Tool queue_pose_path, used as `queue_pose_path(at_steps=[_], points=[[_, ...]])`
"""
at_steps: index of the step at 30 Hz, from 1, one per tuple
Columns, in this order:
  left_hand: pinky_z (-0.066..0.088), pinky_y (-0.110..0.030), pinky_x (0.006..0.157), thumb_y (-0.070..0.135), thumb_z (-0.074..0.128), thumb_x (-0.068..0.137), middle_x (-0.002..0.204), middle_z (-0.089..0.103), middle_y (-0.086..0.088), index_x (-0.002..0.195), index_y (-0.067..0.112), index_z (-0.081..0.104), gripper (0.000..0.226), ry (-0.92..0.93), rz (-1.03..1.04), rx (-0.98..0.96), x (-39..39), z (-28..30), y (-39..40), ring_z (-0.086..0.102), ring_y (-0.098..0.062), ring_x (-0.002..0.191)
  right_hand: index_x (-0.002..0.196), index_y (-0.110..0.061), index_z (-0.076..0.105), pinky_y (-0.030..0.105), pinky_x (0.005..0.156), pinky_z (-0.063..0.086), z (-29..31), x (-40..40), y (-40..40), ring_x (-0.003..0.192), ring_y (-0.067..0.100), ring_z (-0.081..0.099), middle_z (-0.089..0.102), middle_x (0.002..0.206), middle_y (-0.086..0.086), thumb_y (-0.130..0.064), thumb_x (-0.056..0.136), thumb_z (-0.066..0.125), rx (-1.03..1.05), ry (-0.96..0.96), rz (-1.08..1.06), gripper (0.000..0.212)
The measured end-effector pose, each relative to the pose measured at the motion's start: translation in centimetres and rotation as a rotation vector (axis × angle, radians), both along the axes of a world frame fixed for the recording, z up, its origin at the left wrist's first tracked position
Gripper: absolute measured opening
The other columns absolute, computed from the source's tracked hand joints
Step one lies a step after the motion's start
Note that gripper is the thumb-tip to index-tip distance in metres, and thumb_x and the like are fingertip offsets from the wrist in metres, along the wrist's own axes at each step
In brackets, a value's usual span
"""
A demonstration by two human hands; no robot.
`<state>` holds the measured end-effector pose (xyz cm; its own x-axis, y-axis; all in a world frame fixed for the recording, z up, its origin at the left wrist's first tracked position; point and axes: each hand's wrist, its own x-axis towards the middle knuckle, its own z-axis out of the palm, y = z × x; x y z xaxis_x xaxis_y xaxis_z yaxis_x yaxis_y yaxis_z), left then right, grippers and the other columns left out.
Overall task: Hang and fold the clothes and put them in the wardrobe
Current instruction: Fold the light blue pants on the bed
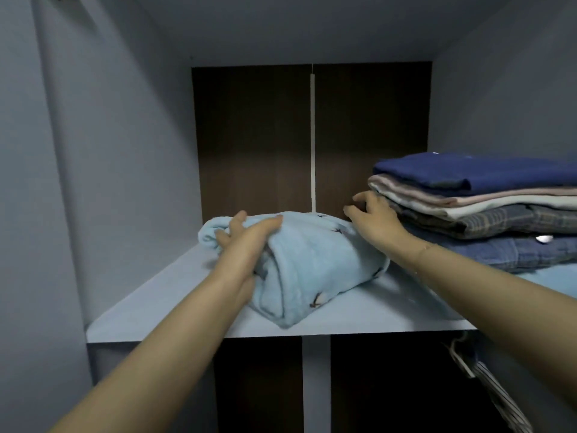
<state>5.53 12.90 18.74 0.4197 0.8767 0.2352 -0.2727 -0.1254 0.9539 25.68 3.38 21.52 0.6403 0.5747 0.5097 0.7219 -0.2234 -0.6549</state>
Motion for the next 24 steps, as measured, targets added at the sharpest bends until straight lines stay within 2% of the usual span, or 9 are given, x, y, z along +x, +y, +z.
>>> queue_pose_path(at_steps=[3, 5, 8, 13, 16, 17, 19, 21, 24], points=[[0.036, -0.046, 0.111, 0.054, 0.078, 0.062, 0.157, 0.008, 0.01, 0.146, 0.042, 0.025, 0.1, 0.036, -0.008, 0.018, 1.3, -0.5, -0.7, 0.035, -0.024, 0.138, 0.142, -0.016, 0.042, 0.035, 0.103, 0.037, -0.6, 1.0, 1.5, 0.129, 0.031, 0.044, 0.045, 0.145, 0.01, -0.047, 0.096, 0.044, -0.293, 0.09, -0.039, 0.055], [0.04, -0.048, 0.107, 0.038, 0.074, 0.08, 0.153, 0.026, -0.002, 0.144, 0.039, 0.03, 0.078, 0.05, 0.002, -0.015, 1.2, -0.2, 0.4, 0.044, -0.028, 0.13, 0.14, -0.011, 0.045, 0.032, 0.096, 0.038, -0.7, 0.8, 1.4, 0.125, 0.03, 0.048, 0.047, 0.143, 0.012, -0.046, 0.098, 0.04, -0.436, 0.072, -0.027, 0.055], [0.049, -0.044, 0.096, 0.017, 0.059, 0.091, 0.13, 0.06, -0.012, 0.14, 0.025, 0.045, 0.051, 0.027, -0.2, -0.121, -0.2, 0.0, 2.3, 0.061, -0.031, 0.111, 0.135, -0.006, 0.049, 0.031, 0.086, 0.039, -0.3, 0.0, -0.7, 0.118, 0.03, 0.052, 0.052, 0.137, 0.015, -0.046, 0.099, 0.038, -0.549, -0.142, -0.097, 0.054], [0.053, -0.037, 0.077, 0.005, 0.047, 0.087, 0.119, 0.068, -0.014, 0.128, 0.014, 0.06, 0.043, 0.1, -0.457, -0.155, -1.3, 0.4, 2.8, 0.066, -0.031, 0.096, 0.101, -0.01, 0.057, 0.028, 0.07, 0.038, 0.2, -2.8, -5.1, 0.08, 0.019, 0.053, 0.062, 0.118, 0.012, -0.034, 0.103, 0.032, -0.787, -0.498, -0.204, 0.035], [0.036, -0.048, 0.102, 0.006, 0.043, 0.084, 0.139, 0.048, -0.014, 0.136, 0.015, 0.052, 0.054, 0.513, -0.112, 0.201, 0.3, 2.6, 2.0, 0.046, -0.034, 0.124, 0.118, -0.007, 0.059, 0.026, 0.08, 0.037, 2.0, -3.2, -5.3, 0.105, 0.025, 0.057, 0.062, 0.122, 0.012, -0.028, 0.103, 0.035, -0.817, -0.539, -0.213, 0.036], [0.02, -0.056, 0.112, 0.012, 0.043, 0.085, 0.155, 0.026, -0.012, 0.139, 0.021, 0.047, 0.055, 0.734, 0.143, 0.469, 1.0, 3.7, 2.1, 0.024, -0.036, 0.142, 0.122, -0.007, 0.059, 0.026, 0.082, 0.037, 2.9, -3.3, -4.8, 0.11, 0.026, 0.055, 0.06, 0.126, 0.012, -0.028, 0.103, 0.035, -0.795, -0.531, -0.191, 0.037], [-0.006, -0.061, 0.113, 0.031, 0.038, 0.089, 0.163, -0.003, -0.005, 0.143, 0.027, 0.041, 0.053, 0.958, 0.478, 0.985, 2.3, 5.8, 2.2, -0.011, -0.031, 0.149, 0.136, -0.01, 0.052, 0.03, 0.1, 0.035, 4.2, -3.2, -3.2, 0.127, 0.027, 0.047, 0.05, 0.142, 0.011, -0.032, 0.105, 0.031, -0.735, -0.464, -0.085, 0.044], [-0.004, -0.06, 0.116, 0.045, 0.027, 0.096, 0.164, 0.001, -0.004, 0.149, 0.026, 0.034, 0.057, 1.115, 0.384, 1.113, 4.4, 6.9, 2.8, -0.007, -0.028, 0.15, 0.149, -0.016, 0.038, 0.031, 0.116, 0.018, 4.6, -3.0, -1.6, 0.144, 0.023, 0.029, 0.033, 0.156, 0.004, -0.039, 0.106, 0.024, -0.739, -0.347, 0.059, 0.05], [0.005, -0.057, 0.119, 0.053, 0.011, 0.1, 0.164, 0.002, -0.006, 0.155, 0.03, 0.018, 0.06, 1.415, 0.026, 0.944, 6.9, 4.4, 4.9, -0.002, -0.033, 0.15, 0.155, -0.02, 0.019, 0.031, 0.119, 0.004, 2.6, -1.9, -0.1, 0.149, 0.016, 0.013, 0.016, 0.161, -0.004, -0.048, 0.105, 0.015, -0.727, -0.096, 0.233, 0.057]])
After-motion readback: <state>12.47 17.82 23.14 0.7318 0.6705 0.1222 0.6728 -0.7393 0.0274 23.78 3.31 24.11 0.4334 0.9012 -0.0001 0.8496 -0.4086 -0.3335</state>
